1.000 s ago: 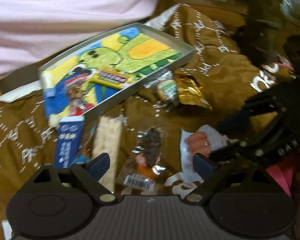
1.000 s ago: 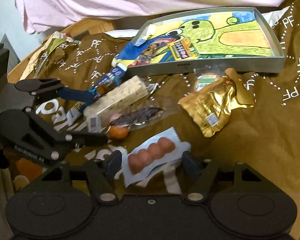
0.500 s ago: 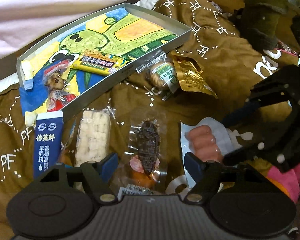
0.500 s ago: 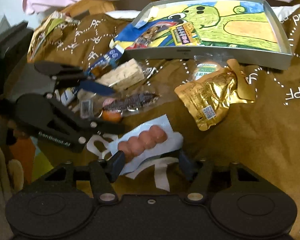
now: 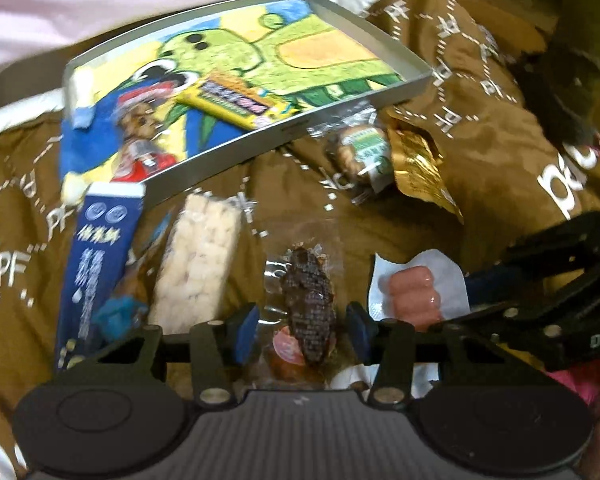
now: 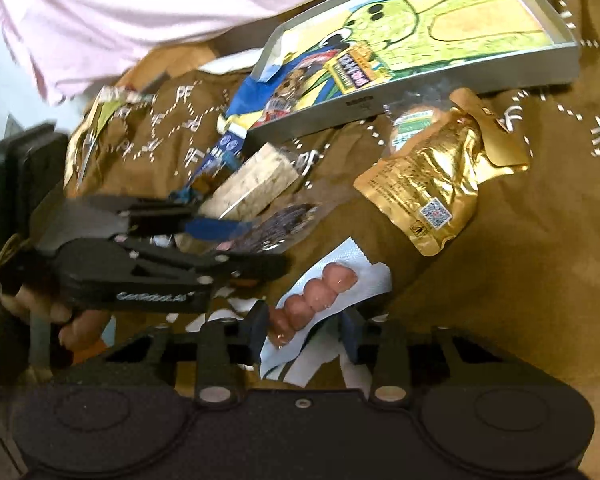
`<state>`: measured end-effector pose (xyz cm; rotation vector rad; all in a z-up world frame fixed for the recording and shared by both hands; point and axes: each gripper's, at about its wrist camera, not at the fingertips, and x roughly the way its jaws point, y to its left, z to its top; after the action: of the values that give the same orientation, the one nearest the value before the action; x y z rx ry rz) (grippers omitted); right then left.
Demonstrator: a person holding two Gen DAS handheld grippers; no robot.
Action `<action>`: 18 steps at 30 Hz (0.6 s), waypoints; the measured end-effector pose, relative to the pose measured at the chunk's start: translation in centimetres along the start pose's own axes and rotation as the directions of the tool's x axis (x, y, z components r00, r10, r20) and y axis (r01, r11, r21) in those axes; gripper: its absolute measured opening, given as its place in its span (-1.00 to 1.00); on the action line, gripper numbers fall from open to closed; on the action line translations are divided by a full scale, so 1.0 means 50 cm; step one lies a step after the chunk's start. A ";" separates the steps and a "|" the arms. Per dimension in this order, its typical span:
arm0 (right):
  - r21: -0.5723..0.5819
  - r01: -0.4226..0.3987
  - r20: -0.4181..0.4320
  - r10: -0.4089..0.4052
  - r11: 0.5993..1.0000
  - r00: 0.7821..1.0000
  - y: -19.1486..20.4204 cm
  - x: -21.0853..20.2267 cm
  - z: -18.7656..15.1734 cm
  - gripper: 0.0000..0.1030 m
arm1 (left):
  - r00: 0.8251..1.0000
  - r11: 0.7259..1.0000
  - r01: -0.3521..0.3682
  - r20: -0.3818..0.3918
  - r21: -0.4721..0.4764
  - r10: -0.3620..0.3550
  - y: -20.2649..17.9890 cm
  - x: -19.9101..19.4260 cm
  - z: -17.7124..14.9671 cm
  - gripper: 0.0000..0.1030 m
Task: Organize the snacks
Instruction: 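Grasp the brown jerky pack with the left tool while the right tool grasps the pink sausages, then carry both packs into the dinosaur tray and open both tools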
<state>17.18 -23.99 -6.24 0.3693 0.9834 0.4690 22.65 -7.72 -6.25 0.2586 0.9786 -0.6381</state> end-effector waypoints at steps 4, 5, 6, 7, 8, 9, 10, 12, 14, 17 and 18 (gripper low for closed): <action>0.011 0.025 0.025 -0.026 1.000 0.999 0.004 0.013 0.002 -0.43 | 1.000 0.997 -0.004 0.009 -0.074 0.004 0.013 -0.004 -0.004 0.00; 0.014 0.032 0.027 -0.033 0.999 0.999 0.006 0.014 0.002 -0.45 | 1.000 0.996 -0.002 0.013 -0.085 0.003 0.013 -0.004 -0.006 0.00; 0.013 0.035 0.031 -0.036 0.999 0.999 0.008 0.013 0.002 -0.46 | 1.000 0.996 -0.001 0.018 -0.094 0.002 0.013 -0.008 -0.009 0.00; 0.004 0.040 0.036 -0.040 0.999 0.999 0.011 0.011 0.001 -0.47 | 1.000 0.995 -0.002 0.022 -0.098 0.004 0.011 -0.011 -0.011 0.00; -0.004 0.043 0.042 -0.043 0.999 0.998 0.013 0.008 0.000 -0.48 | 1.000 0.995 -0.003 0.028 -0.102 0.006 0.009 -0.014 -0.014 0.00; -0.015 0.048 0.049 -0.047 0.999 0.998 0.018 0.005 -0.002 -0.48 | 0.999 0.994 -0.004 0.035 -0.107 0.008 0.006 -0.020 -0.017 0.00; -0.030 0.053 0.056 -0.052 0.998 0.997 0.024 0.002 -0.003 -0.48 | 0.999 0.994 -0.005 0.041 -0.114 0.010 0.003 -0.026 -0.019 0.00; -0.070 0.058 0.071 -0.053 0.996 0.996 0.039 -0.010 -0.008 -0.49 | 0.998 0.991 -0.006 0.060 -0.133 0.014 -0.001 -0.041 -0.025 0.00; -0.104 0.057 0.088 -0.048 0.993 0.995 0.053 -0.022 -0.015 -0.49 | 0.996 0.987 -0.009 0.084 -0.161 0.023 -0.003 -0.058 -0.030 0.00; -0.165 0.083 0.119 -0.064 0.983 0.991 0.075 -0.039 -0.025 -0.49 | 0.992 0.977 -0.003 0.122 -0.211 0.029 -0.002 -0.082 -0.034 0.00; -0.182 0.096 0.132 -0.073 0.979 0.989 0.081 -0.044 -0.027 -0.49 | 0.991 0.974 0.003 0.131 -0.228 0.028 -0.001 -0.088 -0.036 -0.01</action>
<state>14.13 -21.67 -3.35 0.1833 0.8229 0.4521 19.66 -5.21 -3.55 0.0186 0.9107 -0.5191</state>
